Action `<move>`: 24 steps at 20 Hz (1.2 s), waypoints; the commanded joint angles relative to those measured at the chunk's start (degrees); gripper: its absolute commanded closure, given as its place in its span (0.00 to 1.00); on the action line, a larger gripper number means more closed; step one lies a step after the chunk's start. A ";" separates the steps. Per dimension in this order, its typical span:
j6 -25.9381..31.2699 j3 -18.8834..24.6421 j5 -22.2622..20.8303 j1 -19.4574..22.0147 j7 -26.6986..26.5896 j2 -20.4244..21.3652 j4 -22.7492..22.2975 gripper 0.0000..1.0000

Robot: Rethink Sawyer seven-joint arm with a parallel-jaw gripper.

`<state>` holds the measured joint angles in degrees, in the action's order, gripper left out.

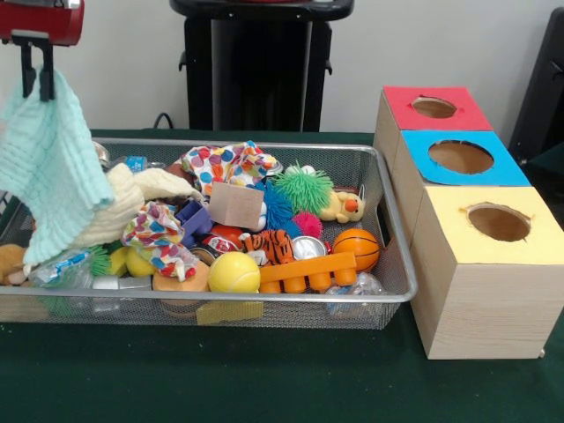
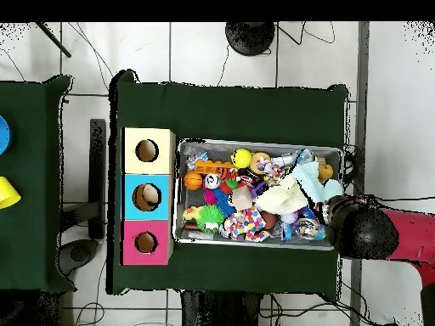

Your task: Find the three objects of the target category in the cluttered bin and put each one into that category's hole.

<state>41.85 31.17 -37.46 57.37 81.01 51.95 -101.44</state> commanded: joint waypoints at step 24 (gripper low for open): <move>3.06 2.22 -0.74 -2.35 -7.07 -1.24 -1.32 0.00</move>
<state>41.85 31.16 -37.39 57.22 81.01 51.82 -101.43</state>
